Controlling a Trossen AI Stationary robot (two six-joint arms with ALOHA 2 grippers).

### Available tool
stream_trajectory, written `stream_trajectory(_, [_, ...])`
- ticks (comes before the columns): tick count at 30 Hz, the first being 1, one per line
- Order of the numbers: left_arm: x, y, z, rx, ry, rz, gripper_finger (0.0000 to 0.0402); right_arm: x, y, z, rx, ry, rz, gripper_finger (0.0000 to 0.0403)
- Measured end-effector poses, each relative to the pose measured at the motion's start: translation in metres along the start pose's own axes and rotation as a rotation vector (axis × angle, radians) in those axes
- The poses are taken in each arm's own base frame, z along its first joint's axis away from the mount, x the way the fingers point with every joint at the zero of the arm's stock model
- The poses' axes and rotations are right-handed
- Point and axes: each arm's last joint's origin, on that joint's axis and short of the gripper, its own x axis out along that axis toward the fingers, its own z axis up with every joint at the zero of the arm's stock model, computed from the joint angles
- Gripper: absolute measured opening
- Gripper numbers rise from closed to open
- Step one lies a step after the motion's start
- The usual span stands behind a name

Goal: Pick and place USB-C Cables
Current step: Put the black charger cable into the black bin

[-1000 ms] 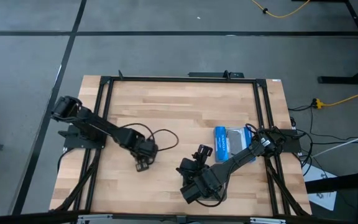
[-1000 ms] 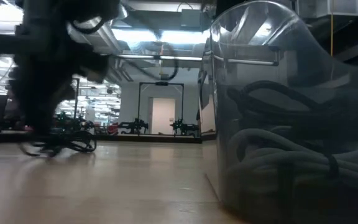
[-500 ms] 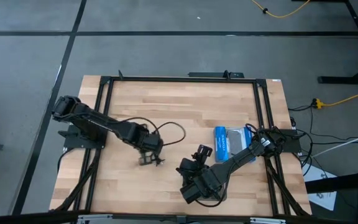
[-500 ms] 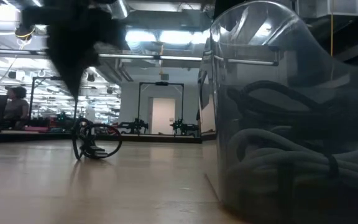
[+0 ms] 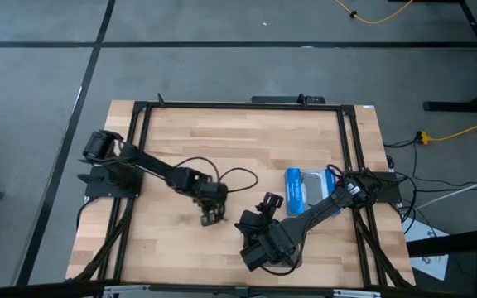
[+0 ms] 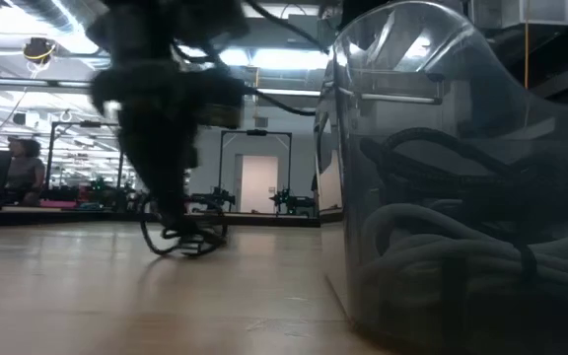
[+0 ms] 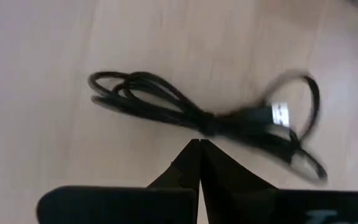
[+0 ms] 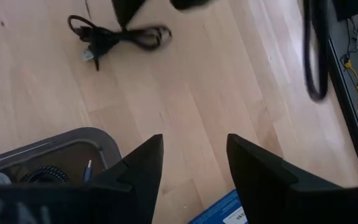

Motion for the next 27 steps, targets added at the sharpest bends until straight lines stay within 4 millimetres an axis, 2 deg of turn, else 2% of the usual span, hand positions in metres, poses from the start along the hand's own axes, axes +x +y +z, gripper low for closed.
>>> stream_trajectory(3, [0.005,0.006,0.020,0.034,-0.073,0.044,0.0000,0.000,0.000,0.000,0.000,0.000,0.000,0.0182])
stream_trajectory(5, [0.000,0.009,0.035,0.067,-0.131,0.094,0.0000,0.000,0.000,0.000,-0.003,0.000,0.000,0.0182])
stream_trajectory(8, [-0.015,0.012,0.053,0.119,-0.155,0.134,0.0000,0.000,0.000,0.000,-0.001,0.000,0.000,0.0182])
stream_trajectory(11, [-0.040,0.016,0.054,0.140,-0.056,0.182,0.0000,0.000,-0.001,-0.001,-0.009,0.003,-0.011,0.0182])
stream_trajectory(14, [-0.068,0.022,0.044,0.147,0.097,0.271,0.0000,0.000,-0.003,0.001,-0.017,-0.051,-0.058,0.0182])
stream_trajectory(18, [-0.107,0.029,0.029,0.188,0.198,0.314,0.0000,0.009,-0.013,0.012,0.031,-0.126,-0.145,0.0182])
stream_trajectory(23, [-0.143,0.038,0.004,0.183,0.176,0.290,0.0000,0.031,-0.032,0.030,0.160,-0.058,-0.148,0.0182])
stream_trajectory(27, [-0.155,0.047,-0.027,0.135,0.080,0.248,0.0000,0.055,-0.051,0.051,0.184,0.030,-0.080,0.0182])
